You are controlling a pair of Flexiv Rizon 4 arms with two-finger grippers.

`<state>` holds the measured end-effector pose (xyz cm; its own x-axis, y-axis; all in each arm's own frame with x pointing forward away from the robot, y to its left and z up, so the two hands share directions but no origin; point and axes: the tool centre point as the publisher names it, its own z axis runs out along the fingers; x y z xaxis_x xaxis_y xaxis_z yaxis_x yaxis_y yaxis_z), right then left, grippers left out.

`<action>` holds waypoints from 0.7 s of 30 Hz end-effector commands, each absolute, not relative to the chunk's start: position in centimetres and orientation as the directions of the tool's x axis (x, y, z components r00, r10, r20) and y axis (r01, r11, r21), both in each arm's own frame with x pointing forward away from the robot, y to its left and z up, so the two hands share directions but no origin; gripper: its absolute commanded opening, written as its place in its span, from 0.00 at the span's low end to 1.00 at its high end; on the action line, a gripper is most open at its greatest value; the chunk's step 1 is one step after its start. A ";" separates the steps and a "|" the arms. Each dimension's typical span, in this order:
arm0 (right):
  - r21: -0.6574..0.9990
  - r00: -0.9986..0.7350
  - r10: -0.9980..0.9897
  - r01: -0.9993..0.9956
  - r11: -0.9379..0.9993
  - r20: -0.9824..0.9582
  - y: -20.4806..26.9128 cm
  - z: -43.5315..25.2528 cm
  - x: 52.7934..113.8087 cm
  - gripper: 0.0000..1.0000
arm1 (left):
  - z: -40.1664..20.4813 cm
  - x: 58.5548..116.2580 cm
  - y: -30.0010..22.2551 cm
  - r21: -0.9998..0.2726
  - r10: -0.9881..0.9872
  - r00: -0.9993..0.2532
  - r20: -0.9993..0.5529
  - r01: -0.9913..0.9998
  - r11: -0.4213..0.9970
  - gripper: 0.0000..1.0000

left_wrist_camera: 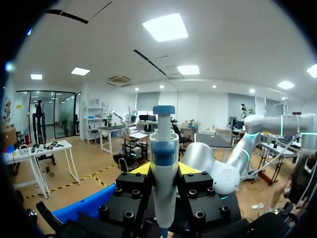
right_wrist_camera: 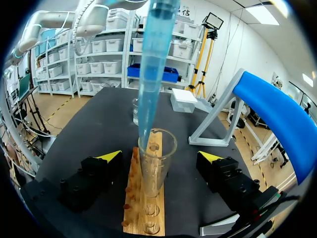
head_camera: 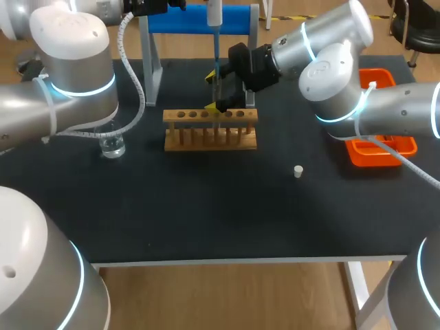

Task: Invert the test tube, pick up the pipette, mount the tip to pipette, aspirate from beaker and dispense into the tube, eject the tip, return the pipette, and cap with the stopper.

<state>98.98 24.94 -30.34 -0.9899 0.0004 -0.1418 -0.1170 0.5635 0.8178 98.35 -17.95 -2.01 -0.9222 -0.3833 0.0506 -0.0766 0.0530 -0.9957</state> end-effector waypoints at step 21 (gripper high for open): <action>0.817 -0.990 -0.001 -0.116 0.565 -0.140 24.9 -30.3 99.0 1.00 | -2.3 99.1 -17.3 -0.994 -0.414 -0.910 0.024 -0.066 0.086 0.00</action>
<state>98.97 24.94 -30.34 -0.9899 0.0004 -0.1418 -0.1170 0.5635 0.8178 98.97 -17.21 -2.24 -0.9099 -0.4142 0.0247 -0.0675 0.0890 -0.9937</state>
